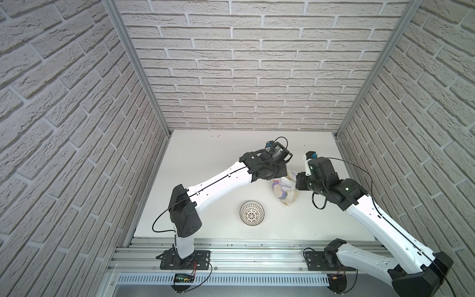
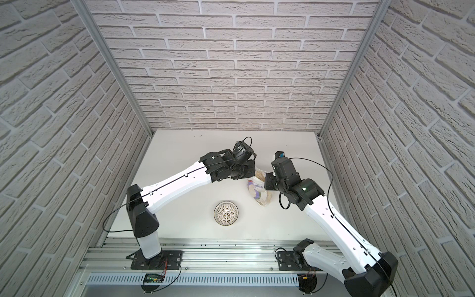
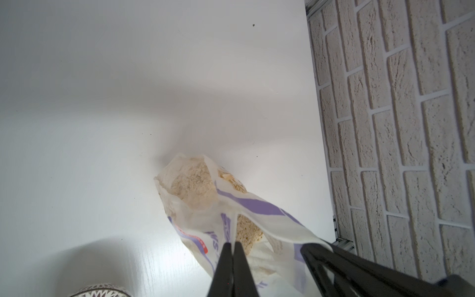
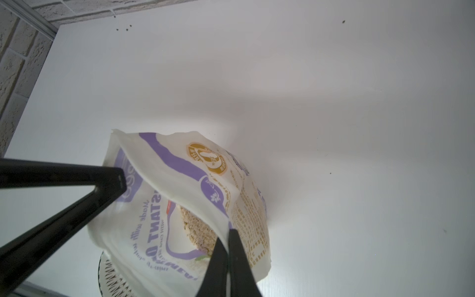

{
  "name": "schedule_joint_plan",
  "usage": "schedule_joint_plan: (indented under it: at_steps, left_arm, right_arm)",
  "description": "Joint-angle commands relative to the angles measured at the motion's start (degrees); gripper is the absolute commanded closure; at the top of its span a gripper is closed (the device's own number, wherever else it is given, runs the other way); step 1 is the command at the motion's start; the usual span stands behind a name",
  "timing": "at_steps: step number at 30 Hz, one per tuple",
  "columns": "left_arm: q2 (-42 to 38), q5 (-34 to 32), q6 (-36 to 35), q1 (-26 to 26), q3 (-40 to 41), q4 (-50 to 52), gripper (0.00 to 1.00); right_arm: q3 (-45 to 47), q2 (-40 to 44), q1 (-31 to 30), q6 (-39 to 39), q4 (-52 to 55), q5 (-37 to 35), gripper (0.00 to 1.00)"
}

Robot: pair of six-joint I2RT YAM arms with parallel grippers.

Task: Pour the oats into the breakfast bowl
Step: Open the oats bag at the center of the board.

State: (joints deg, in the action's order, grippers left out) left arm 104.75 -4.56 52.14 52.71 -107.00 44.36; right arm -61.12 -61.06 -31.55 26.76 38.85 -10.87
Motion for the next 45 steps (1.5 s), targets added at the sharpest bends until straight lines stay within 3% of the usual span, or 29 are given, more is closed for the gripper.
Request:
schedule_joint_plan:
  at_steps: [1,4,12,16,23,26,29,31,33,35,38,43,45]
  left_arm:
    - [-0.46,-0.47,-2.46,-2.80,-5.48,3.09,1.00]
    - [0.33,-0.02,-2.75,-4.79,-6.75,3.78,1.00]
    - [3.25,-4.71,-4.38,-8.44,-9.16,7.07,1.00]
    - [4.92,-3.25,-4.18,-8.95,-12.36,9.50,1.00]
    - [5.45,-2.48,-3.81,-9.81,-10.09,6.88,1.00]
    - [6.54,-1.58,-4.06,-10.22,-9.89,5.93,1.00]
    - [7.70,-0.56,-4.02,-10.63,-10.19,5.36,1.00]
    - [8.14,-0.26,-4.21,-10.90,-10.37,5.31,1.00]
    - [8.22,-0.17,-4.30,-11.03,-10.29,5.30,1.00]
    - [8.21,0.15,-4.45,-11.21,-10.17,5.13,1.00]
    - [8.14,0.59,-5.54,-11.22,-10.24,4.86,1.00]
    - [8.37,1.20,-6.24,-11.81,-10.24,5.04,1.00]
    - [8.58,1.75,-6.53,-11.91,-10.25,4.97,1.00]
  right_arm:
    - [-1.86,-1.06,0.51,-2.51,-4.14,-7.41,0.96]
    - [-2.67,-2.85,0.85,-2.59,-5.75,-7.04,0.97]
    - [-3.73,-7.91,1.11,-1.36,-13.40,3.66,0.97]
    - [-3.38,-9.99,0.97,-0.29,-17.80,9.96,0.97]
    - [-2.27,-10.37,1.05,-1.49,-21.90,10.60,0.97]
    - [-1.99,-10.73,1.05,-2.75,-22.61,10.31,0.91]
    - [-1.48,-10.40,1.05,-3.82,-23.31,10.30,0.80]
    - [-0.06,-8.87,1.07,-4.19,-24.61,10.01,0.64]
    - [1.99,-6.44,1.09,-4.50,-25.73,10.22,0.40]
    - [4.61,-3.15,1.00,-5.10,-26.04,11.14,0.25]
    - [10.67,3.00,0.58,-5.96,-26.50,11.44,0.17]
    - [23.27,13.67,-0.26,-4.08,-30.92,10.06,0.13]
    - [29.93,17.05,-0.79,-0.36,-34.48,7.44,0.00]
